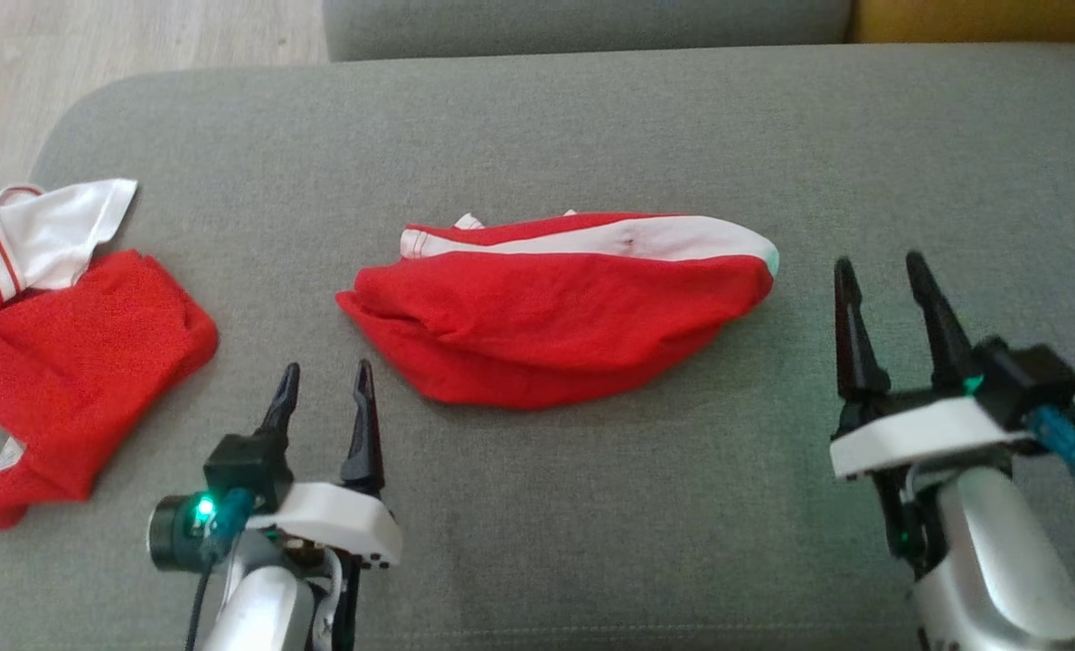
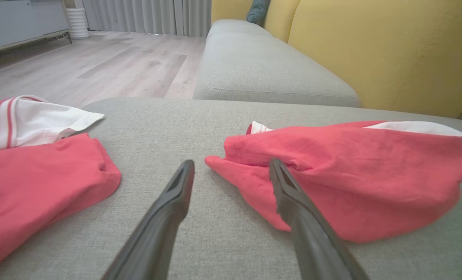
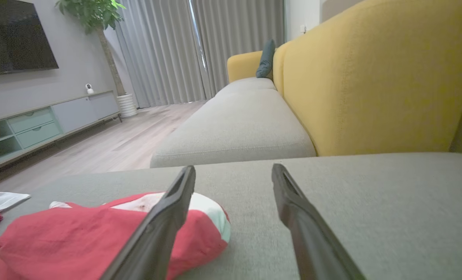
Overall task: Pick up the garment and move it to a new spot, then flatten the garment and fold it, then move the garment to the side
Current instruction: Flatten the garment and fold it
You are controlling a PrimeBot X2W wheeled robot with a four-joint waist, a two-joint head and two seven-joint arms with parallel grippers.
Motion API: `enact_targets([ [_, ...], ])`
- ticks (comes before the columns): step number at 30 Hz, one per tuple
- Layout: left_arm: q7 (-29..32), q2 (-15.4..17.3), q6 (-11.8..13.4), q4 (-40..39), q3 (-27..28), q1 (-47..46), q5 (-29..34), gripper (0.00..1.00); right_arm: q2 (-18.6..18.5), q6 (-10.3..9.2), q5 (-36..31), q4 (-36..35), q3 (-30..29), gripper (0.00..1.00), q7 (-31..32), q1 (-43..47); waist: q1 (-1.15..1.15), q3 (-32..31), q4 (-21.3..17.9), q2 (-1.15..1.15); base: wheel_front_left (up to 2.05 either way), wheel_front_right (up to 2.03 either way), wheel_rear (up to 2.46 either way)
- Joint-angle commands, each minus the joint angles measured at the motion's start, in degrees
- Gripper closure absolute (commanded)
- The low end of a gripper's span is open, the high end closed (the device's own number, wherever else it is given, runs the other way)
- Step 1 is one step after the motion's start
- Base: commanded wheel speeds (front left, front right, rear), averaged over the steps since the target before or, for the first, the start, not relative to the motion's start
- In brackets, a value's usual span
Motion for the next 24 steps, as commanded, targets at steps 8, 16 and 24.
enact_targets([
  [8,-0.7,0.2,0.5,-1.9,3.7,-0.6,0.9,0.0,1.9,0.37,-0.1,0.9,0.7,0.0,-0.4,1.2,0.0,-0.1,-0.4,0.0,0.0,0.0,0.0],
  [16,-0.7,0.2,-1.7,-0.8,5.0,-8.1,-0.7,0.0,2.1,0.37,0.1,1.1,1.8,0.0,-0.4,-0.1,0.0,2.3,-1.0,0.0,0.0,0.0,0.0],
  [24,-0.7,0.2,-6.2,10.5,4.6,-23.4,-4.2,0.0,2.2,0.37,0.6,1.0,4.4,0.0,-0.4,-1.9,0.0,5.9,-2.8,0.0,0.0,0.0,0.0],
])
